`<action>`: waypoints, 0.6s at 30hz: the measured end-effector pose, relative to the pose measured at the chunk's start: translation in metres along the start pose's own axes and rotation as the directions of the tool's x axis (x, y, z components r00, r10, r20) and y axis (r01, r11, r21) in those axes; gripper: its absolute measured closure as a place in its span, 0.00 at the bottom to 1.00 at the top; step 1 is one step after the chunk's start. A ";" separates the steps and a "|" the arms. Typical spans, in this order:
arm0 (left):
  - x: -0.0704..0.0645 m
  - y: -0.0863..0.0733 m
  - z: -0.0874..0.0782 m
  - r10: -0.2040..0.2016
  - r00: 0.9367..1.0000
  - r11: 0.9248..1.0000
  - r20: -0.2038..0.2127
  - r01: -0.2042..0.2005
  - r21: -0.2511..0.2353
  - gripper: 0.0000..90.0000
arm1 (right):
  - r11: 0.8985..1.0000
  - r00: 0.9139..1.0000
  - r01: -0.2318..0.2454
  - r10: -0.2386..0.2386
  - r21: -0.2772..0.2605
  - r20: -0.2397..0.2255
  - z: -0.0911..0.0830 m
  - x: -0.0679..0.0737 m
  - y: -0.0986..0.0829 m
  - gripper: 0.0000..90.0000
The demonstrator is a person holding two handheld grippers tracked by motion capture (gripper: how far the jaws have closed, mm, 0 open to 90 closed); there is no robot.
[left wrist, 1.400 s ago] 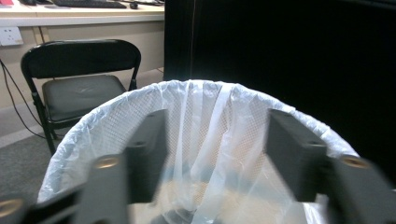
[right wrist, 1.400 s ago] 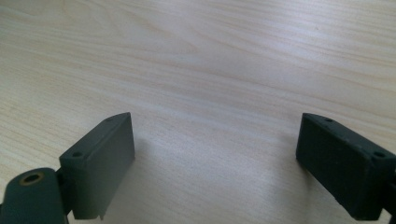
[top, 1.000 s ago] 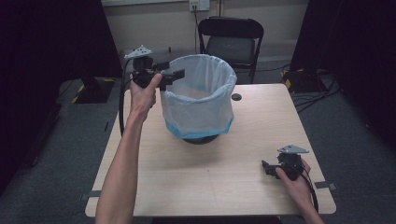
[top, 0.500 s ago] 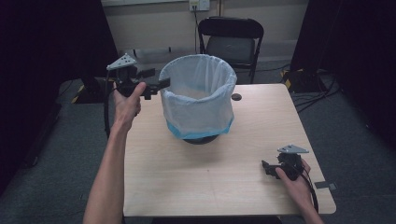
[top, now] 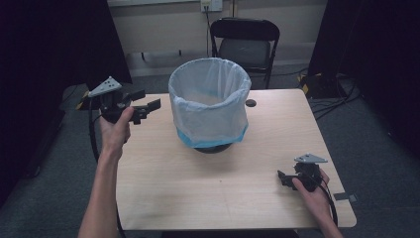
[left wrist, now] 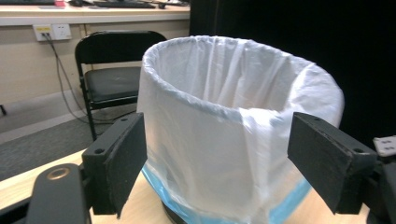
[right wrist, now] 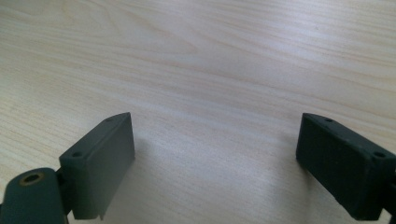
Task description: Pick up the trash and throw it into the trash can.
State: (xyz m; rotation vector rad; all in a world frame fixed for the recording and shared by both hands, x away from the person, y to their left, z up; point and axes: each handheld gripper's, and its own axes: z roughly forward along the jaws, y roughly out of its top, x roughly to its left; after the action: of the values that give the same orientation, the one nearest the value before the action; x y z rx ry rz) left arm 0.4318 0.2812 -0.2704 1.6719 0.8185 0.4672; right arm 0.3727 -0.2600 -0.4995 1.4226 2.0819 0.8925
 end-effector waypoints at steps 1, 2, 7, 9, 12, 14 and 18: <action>-0.001 -0.002 -0.004 0.000 1.000 1.000 -0.005 0.000 -0.004 0.22 | 1.000 1.000 0.000 0.000 0.000 0.000 0.000 0.000 0.000 0.12; -0.002 -0.005 -0.008 0.006 1.000 1.000 -0.016 -0.006 -0.006 0.22 | 1.000 1.000 0.000 0.000 0.000 0.000 0.000 0.000 0.000 0.12; -0.005 -0.023 -0.025 0.031 0.999 1.000 0.028 -0.031 -0.002 0.17 | 1.000 1.000 0.000 0.000 0.000 0.000 0.000 0.000 0.000 0.12; -0.006 -0.030 -0.031 0.027 0.999 1.000 0.045 -0.026 -0.016 0.17 | 1.000 1.000 0.000 0.000 0.000 0.000 0.000 0.000 0.000 0.12; -0.008 -0.041 -0.039 0.044 0.998 0.999 0.047 -0.043 -0.007 0.17 | 1.000 1.000 0.000 0.000 0.000 0.000 0.000 0.000 0.000 0.12; -0.011 -0.049 -0.042 0.047 0.998 0.999 0.029 -0.047 0.008 0.17 | 1.000 1.000 0.000 0.000 0.000 0.000 0.000 0.000 0.000 0.12; -0.013 -0.066 -0.045 0.062 0.998 0.997 0.021 -0.063 0.049 0.17 | 1.000 1.000 0.000 0.000 0.000 0.000 0.000 0.000 0.000 0.12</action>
State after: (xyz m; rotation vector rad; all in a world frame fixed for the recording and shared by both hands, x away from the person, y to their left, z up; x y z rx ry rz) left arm 0.3742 0.3083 -0.3204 1.7487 0.7713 0.4767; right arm 0.3727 -0.2600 -0.4995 1.4228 2.0818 0.8927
